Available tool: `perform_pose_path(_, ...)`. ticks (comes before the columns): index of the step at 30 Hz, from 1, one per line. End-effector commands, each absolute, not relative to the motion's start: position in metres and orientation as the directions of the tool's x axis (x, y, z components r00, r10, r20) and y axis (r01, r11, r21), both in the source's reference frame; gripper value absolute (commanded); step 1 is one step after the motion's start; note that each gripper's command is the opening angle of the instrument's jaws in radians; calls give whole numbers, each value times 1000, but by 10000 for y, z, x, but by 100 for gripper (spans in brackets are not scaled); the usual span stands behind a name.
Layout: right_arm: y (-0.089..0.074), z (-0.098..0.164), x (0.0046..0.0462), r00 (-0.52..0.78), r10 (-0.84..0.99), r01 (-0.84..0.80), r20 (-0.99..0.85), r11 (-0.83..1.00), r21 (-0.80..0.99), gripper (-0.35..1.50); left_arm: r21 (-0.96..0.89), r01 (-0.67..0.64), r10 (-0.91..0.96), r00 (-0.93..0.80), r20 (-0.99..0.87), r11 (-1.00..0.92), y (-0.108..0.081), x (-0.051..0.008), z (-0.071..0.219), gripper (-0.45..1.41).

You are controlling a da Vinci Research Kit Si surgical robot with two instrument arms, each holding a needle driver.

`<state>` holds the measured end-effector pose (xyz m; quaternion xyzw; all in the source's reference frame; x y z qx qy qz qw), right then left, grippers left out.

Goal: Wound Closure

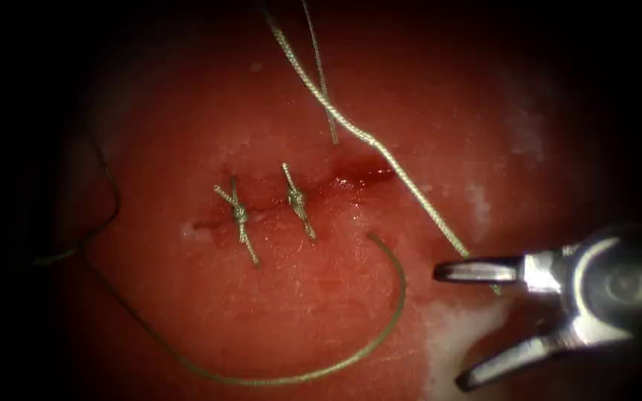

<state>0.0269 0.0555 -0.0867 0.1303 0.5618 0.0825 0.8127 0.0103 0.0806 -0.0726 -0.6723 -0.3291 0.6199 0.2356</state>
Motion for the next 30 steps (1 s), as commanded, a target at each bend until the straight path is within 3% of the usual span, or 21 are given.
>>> perform_pose_path(1, 556, -845, 274, 361, 268, 5, -893, 957, 289, 131, -725, 149, 734, 10, -679, -673, 804, 97, -718, -35)
perform_pose_path(14, 545, -759, 303, 476, 117, -41, -872, 993, 111, 123, -732, 136, 740, 11, -673, -668, 801, 89, -715, -35)
perform_pose_path(17, 544, -754, 301, 484, 128, -61, -866, 992, 113, 89, -731, 133, 739, 11, -674, -669, 800, 86, -714, -35)
perform_pose_path(19, 542, -756, 302, 466, 123, -15, -876, 991, 131, -33, -735, 127, 742, 11, -671, -666, 799, 84, -713, -35)
perform_pose_path(30, 520, -794, 317, 445, 110, 135, -888, 973, 188, -35, -734, 129, 741, 11, -671, -667, 799, 83, -712, -35)
